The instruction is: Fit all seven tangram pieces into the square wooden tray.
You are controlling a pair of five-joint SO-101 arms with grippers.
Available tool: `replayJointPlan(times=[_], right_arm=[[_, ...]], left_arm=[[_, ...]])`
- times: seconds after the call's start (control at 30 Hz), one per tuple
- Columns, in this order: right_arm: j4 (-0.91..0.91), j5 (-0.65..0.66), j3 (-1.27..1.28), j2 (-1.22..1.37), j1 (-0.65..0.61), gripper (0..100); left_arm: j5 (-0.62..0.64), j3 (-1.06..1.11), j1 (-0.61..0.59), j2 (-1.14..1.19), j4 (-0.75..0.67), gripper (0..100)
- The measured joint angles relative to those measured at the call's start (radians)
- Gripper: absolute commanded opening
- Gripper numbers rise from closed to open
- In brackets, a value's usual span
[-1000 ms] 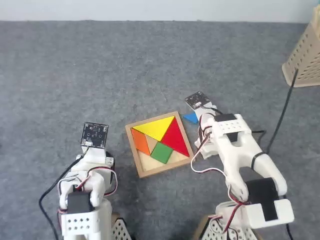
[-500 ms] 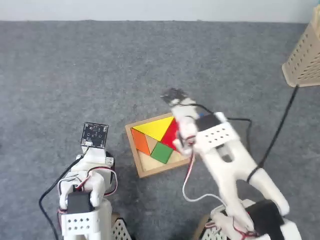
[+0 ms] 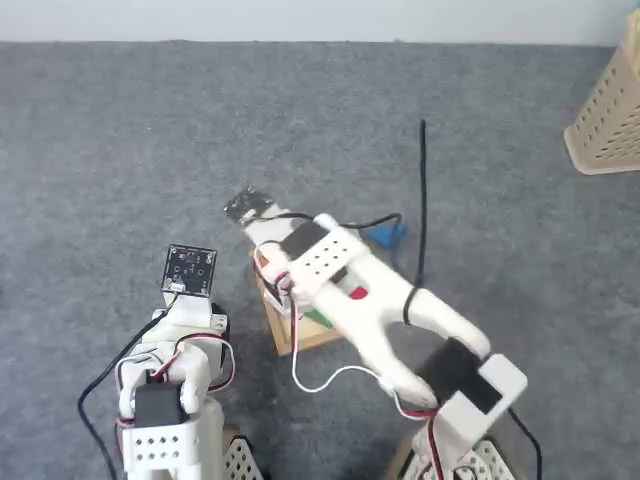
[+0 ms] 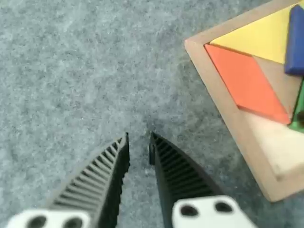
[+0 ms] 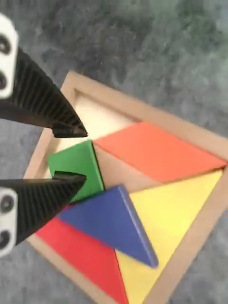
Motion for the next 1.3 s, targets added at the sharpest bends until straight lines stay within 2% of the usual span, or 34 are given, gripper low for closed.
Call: replayJointPlan(times=[0.13,0.27,0.4,0.5,0.63,0.73,0.97,1.3], right_arm=[[0.000,-0.025,-0.002,0.005,-0.034,10.8],[0.009,-0.025,-0.002,0.002,-0.003,10.8],[0.021,-0.023,-0.002,-0.103,0.101,10.8],[0.017,0.051,-0.002,-0.199,0.221,10.7],[-0.106,0.097,0.066,-0.212,0.334,7.0],[-0.224,0.103,0.094,-0.167,0.324,0.5],[-0.362,0.106,0.095,-0.038,0.302,3.9],[-0.345,0.106,0.100,-0.008,0.236,3.8]], left_arm=[[0.000,0.000,0.000,0.000,0.000,7],[0.000,0.000,0.000,0.000,0.000,7],[0.000,0.000,0.000,0.000,0.000,7],[0.000,0.000,0.000,0.000,0.000,7],[0.000,0.000,0.000,0.000,0.000,7],[0.000,0.000,0.000,0.000,0.000,7],[0.000,0.000,0.000,0.000,0.000,7],[0.000,0.000,0.000,0.000,0.000,7]])
